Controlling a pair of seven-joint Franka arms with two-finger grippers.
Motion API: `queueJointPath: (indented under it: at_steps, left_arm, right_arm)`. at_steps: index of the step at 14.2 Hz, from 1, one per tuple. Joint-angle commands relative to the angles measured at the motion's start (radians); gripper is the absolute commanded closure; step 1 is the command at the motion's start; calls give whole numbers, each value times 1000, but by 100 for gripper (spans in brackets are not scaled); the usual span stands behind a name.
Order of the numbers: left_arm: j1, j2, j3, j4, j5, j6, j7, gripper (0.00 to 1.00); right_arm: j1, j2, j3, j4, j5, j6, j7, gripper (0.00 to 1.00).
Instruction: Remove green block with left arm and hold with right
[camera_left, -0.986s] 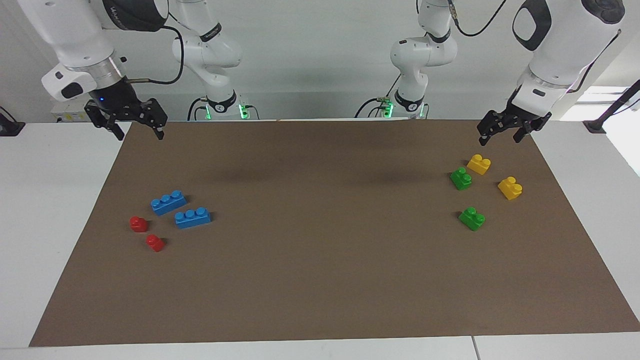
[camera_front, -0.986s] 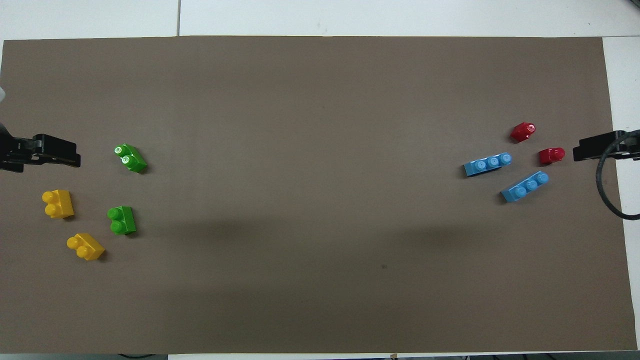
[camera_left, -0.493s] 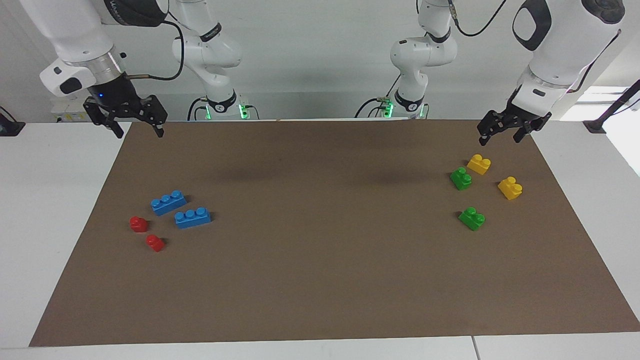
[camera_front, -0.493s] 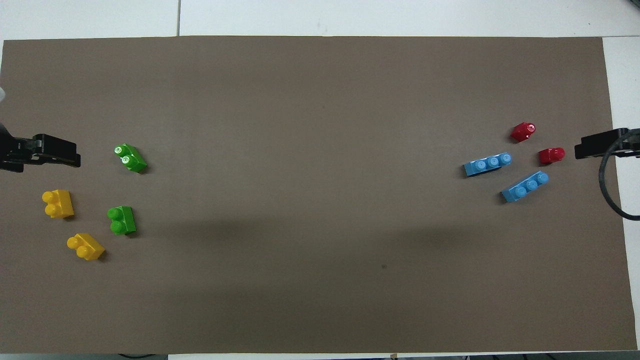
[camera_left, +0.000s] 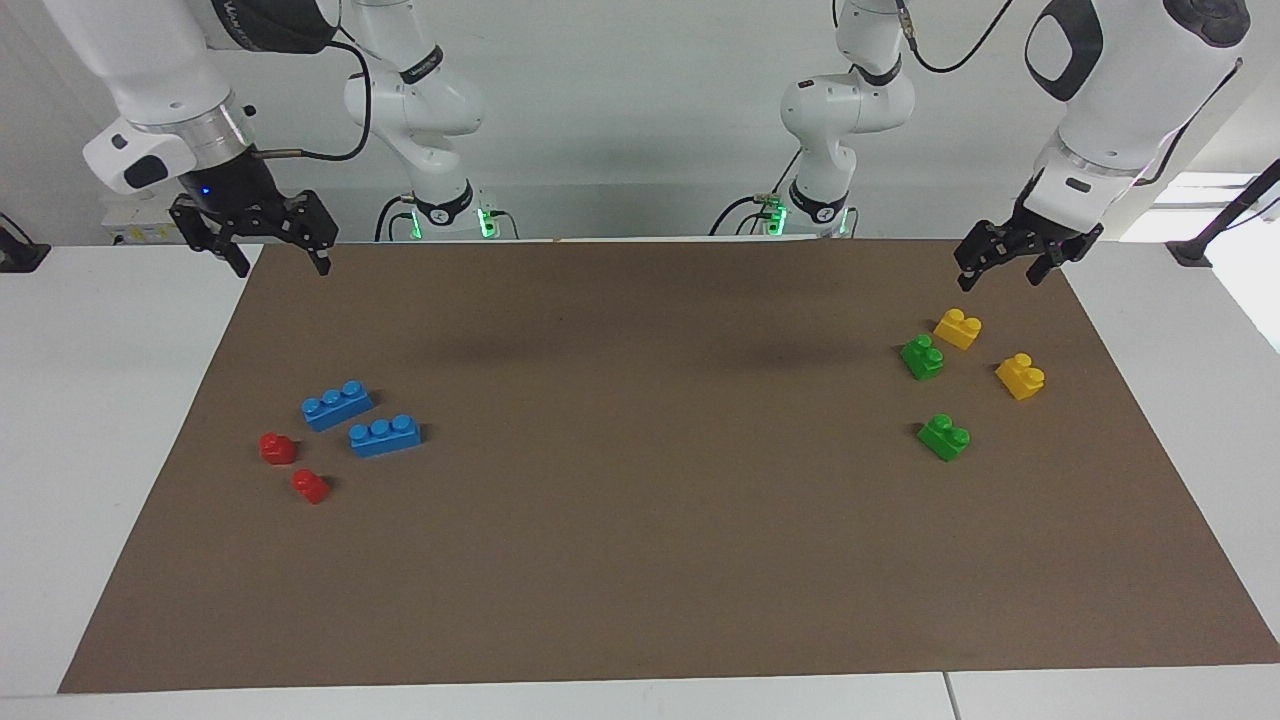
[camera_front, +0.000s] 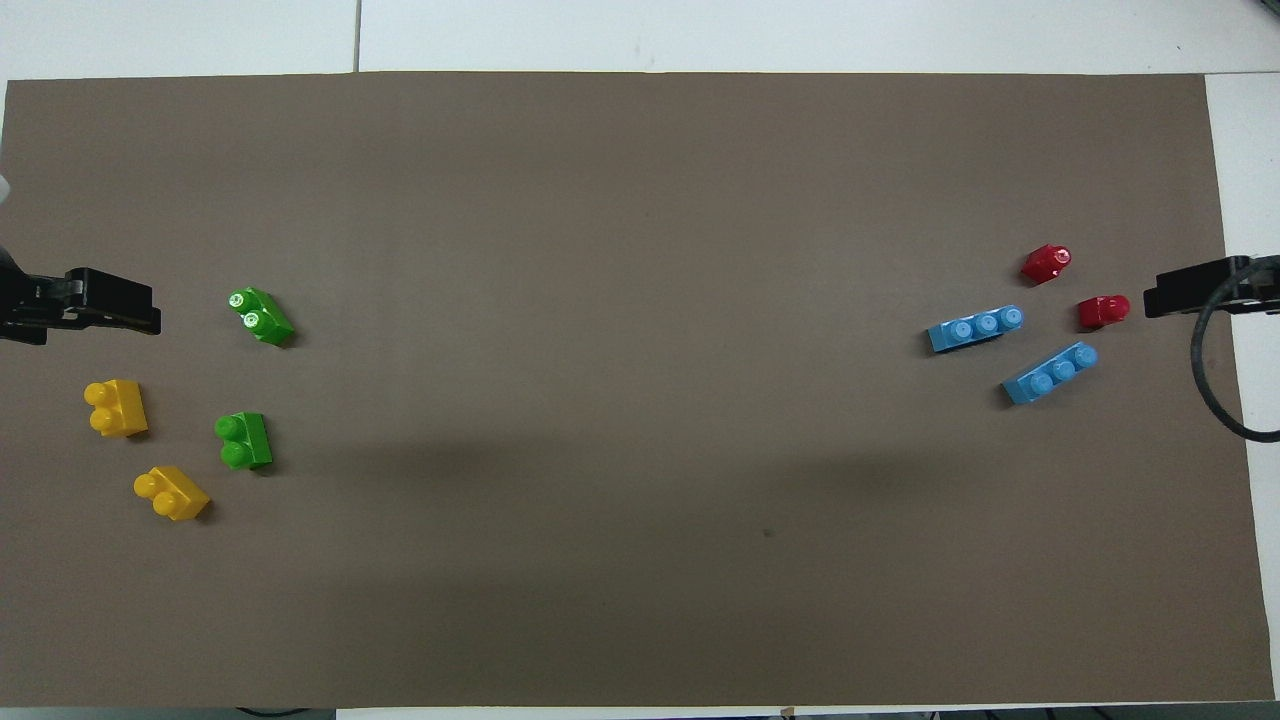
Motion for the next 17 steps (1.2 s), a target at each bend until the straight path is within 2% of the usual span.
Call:
queueJointPath:
  at_steps: [1, 3, 5, 17]
  left_arm:
    - [-13, -23, 12, -16, -12, 2, -1, 0]
    - [-14, -23, 12, -16, -12, 3, -1, 0]
    - [-14, -23, 12, -17, -12, 2, -4, 0]
    - [-13, -25, 12, -17, -12, -3, -3, 0]
  right_arm:
    - [31, 8, -9, 22, -4, -29, 2, 0]
    - [80, 10, -67, 35, -14, -32, 3, 0]
    - [83, 10, -78, 36, -9, -33, 3, 0]
    - [89, 8, -79, 36, -18, -40, 9, 0]
